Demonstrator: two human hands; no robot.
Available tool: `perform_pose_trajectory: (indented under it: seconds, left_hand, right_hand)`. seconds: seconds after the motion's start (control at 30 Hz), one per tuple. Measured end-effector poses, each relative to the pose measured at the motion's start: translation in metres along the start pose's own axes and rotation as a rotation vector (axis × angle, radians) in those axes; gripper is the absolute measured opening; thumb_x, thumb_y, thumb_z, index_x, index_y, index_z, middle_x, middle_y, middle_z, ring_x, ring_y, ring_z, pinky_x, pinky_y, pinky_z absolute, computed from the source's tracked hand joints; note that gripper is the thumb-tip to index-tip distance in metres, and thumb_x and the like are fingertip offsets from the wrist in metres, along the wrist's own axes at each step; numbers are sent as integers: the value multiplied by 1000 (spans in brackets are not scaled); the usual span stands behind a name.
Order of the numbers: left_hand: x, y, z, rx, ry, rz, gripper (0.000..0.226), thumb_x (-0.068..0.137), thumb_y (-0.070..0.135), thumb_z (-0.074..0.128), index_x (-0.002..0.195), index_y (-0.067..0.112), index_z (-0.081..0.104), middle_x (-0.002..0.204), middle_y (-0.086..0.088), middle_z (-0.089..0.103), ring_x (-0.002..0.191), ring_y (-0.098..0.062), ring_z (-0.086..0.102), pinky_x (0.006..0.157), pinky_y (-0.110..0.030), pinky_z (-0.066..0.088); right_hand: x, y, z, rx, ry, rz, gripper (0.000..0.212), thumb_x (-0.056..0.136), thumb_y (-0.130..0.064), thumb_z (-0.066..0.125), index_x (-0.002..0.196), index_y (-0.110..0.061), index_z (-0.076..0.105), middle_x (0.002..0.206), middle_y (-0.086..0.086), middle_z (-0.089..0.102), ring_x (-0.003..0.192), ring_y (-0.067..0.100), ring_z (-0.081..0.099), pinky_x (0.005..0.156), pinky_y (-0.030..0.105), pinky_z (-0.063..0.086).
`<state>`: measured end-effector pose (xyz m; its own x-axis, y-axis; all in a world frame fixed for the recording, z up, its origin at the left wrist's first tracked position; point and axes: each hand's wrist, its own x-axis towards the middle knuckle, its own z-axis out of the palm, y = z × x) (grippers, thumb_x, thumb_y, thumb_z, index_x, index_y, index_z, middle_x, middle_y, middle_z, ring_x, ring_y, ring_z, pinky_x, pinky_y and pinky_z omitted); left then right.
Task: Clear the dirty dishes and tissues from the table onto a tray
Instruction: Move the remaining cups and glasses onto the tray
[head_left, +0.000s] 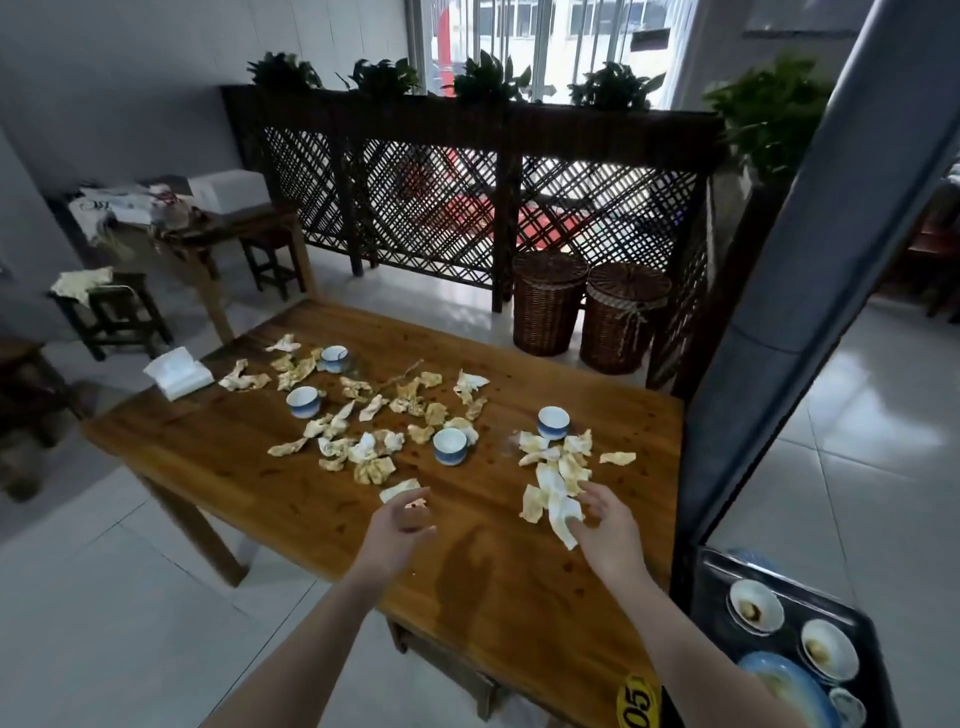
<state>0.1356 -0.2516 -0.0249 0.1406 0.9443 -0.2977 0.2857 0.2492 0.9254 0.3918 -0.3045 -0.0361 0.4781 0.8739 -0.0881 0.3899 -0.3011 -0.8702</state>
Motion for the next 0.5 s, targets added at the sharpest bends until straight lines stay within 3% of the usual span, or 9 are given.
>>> perform_pose_trajectory:
  seconds: [0.33,0.43,0.5]
  left_hand:
    - [136,20,-22,130,-42,-21,52,86,-4,64,134,13,51,122,-10,60,106,-19,58,84,-30,52]
    - [177,35,-19,140,-57,-25,51,86,-3,64,132,14,52,103,-3,63,95,-20,61,76,-34,55]
    - [201,41,-15,166,-103,-22,53,86,-1,65,134,17,50,107,0,63,97,-18,62,69,-27,55]
  right_hand:
    - [118,-5,68,51,-22,109,52,84,-4,68,132,-16,52,125,2,60,117,20,54,94,28,44]
    - [150,-5,83,48,-18,156,51,82,-4,69,129,-15,53,125,3,60,117,21,55,97,32,46]
    - [170,-4,92,34,-19,184,52,82,-5,70,130,-15,53,126,3,60,116,21,56,97,35,49]
